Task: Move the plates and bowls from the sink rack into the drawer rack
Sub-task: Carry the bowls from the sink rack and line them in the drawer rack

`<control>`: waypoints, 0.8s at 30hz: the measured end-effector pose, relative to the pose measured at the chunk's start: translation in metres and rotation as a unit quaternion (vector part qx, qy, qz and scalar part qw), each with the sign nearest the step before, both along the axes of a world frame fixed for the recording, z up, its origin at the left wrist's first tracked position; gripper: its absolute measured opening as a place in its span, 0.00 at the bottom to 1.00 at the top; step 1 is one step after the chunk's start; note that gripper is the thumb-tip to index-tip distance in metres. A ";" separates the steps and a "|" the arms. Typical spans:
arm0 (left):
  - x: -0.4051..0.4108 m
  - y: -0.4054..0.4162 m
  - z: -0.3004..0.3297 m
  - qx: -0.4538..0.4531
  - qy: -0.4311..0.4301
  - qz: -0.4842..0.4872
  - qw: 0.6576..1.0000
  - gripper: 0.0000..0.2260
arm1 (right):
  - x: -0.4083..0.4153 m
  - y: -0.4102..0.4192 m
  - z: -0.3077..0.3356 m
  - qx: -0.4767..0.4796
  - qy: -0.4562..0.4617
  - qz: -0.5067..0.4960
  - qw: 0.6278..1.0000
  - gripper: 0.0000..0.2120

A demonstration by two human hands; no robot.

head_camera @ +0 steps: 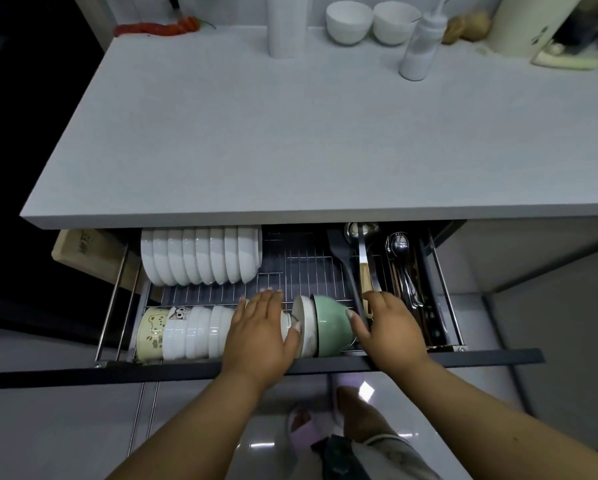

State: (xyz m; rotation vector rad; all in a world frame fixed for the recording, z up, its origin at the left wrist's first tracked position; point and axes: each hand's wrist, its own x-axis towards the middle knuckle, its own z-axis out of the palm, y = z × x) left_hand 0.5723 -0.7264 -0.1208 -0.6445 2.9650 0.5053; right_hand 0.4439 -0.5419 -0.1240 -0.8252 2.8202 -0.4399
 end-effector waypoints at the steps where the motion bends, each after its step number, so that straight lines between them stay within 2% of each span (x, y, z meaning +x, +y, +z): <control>1: -0.002 -0.001 -0.001 -0.003 0.009 0.003 1.000 0.34 | -0.003 -0.002 -0.001 -0.003 0.012 0.005 1.000 0.21; 6: -0.015 -0.010 -0.002 -0.035 0.046 0.004 0.998 0.28 | -0.017 -0.011 -0.003 -0.042 0.082 0.004 0.996 0.20; 15: -0.054 -0.031 -0.002 -0.110 0.165 0.016 0.980 0.27 | -0.054 -0.037 -0.006 -0.160 0.225 -0.002 0.961 0.20; 20: -0.084 -0.052 -0.002 -0.144 0.217 0.008 0.965 0.27 | -0.084 -0.055 -0.005 -0.196 0.259 0.049 0.944 0.24; 24: -0.112 -0.066 0.016 -0.146 0.258 -0.001 0.955 0.25 | -0.112 -0.071 -0.002 -0.195 0.267 0.074 0.941 0.23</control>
